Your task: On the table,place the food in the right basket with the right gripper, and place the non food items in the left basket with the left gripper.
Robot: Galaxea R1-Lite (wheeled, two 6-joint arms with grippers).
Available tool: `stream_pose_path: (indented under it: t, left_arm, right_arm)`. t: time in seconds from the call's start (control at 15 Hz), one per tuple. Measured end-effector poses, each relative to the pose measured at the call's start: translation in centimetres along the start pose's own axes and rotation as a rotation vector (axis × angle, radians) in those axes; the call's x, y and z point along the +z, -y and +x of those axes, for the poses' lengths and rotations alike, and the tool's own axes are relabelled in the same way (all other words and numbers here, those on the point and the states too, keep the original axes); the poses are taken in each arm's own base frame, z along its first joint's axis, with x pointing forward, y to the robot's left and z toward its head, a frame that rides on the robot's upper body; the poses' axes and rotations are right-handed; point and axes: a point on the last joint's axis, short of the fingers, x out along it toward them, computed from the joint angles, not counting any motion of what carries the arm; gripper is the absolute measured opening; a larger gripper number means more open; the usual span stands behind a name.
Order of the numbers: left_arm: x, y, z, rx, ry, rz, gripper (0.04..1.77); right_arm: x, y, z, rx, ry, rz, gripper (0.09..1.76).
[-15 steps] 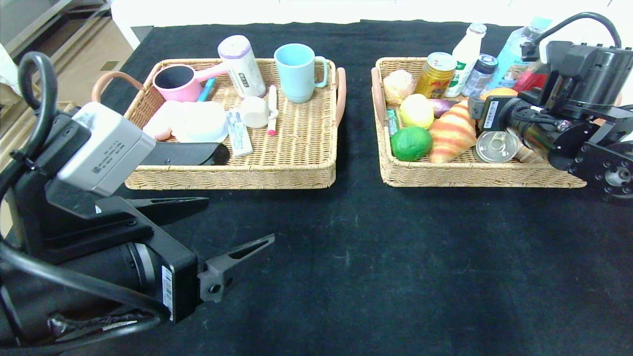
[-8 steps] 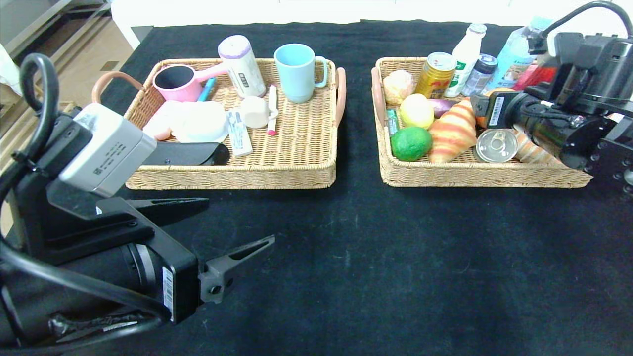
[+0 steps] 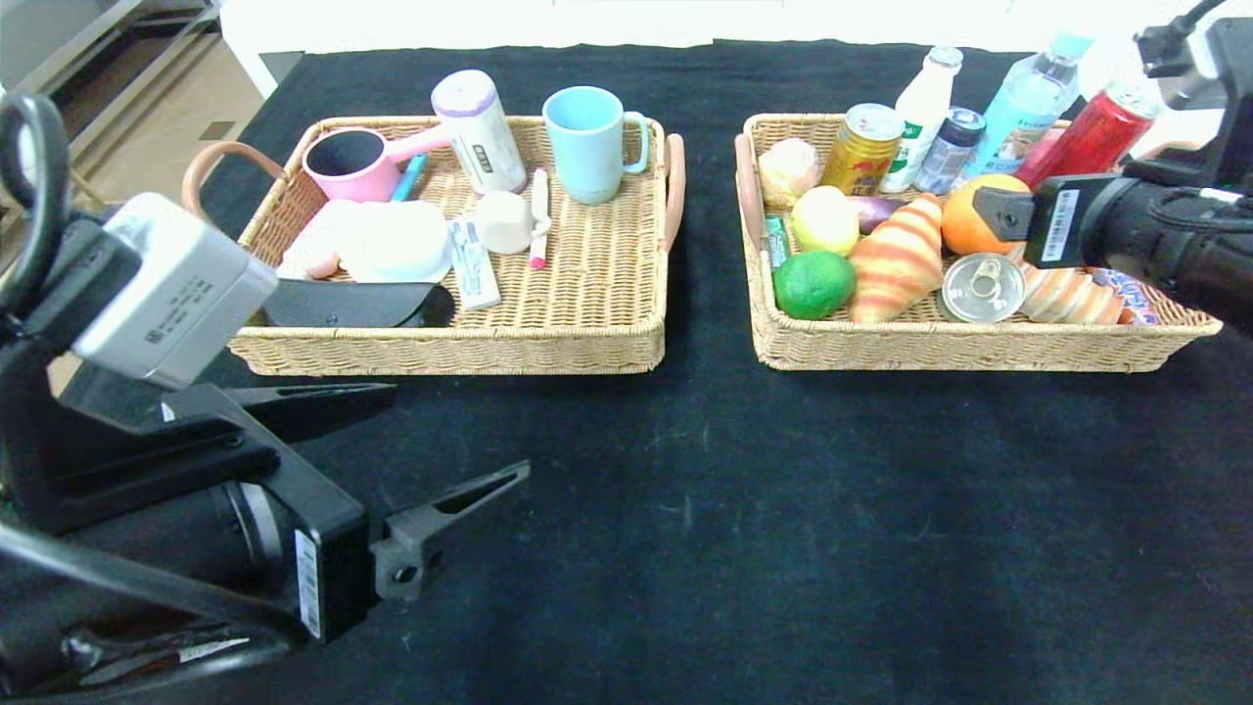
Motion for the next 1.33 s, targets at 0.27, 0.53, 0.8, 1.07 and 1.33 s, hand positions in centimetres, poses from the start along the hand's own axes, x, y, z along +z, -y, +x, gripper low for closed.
stream_pose_path:
  t: [0.27, 0.53, 0.8, 1.07, 1.33]
  left_arm:
    - [-0.4, -1.5, -3.1, 0.080, 0.042, -0.022, 1.72]
    - [-2.2, -3.7, -8.4, 0.196, -0.054, -0.005, 1.72]
    - [-2.9, -4.6, -13.5, 0.345, -0.005, -0.017, 1.72]
    - [-3.9, -3.5, -18.1, 0.351, 0.008, -0.029, 1.72]
    - [-4.6, -1.5, -22.1, 0.328, 0.074, -0.030, 1.72]
  right_arm:
    - [0.1, 2.2, -6.5, 0.047, -0.103, -0.050, 1.70]
    - [-0.5, 5.2, -14.6, 0.137, -0.218, -0.116, 1.70]
    - [-1.8, 8.9, -21.1, 0.240, -0.277, -0.135, 1.70]
    - [-2.8, 11.4, -25.6, 0.236, -0.296, -0.120, 1.70]
    - [-3.6, 12.1, -28.7, 0.227, -0.297, -0.080, 1.70]
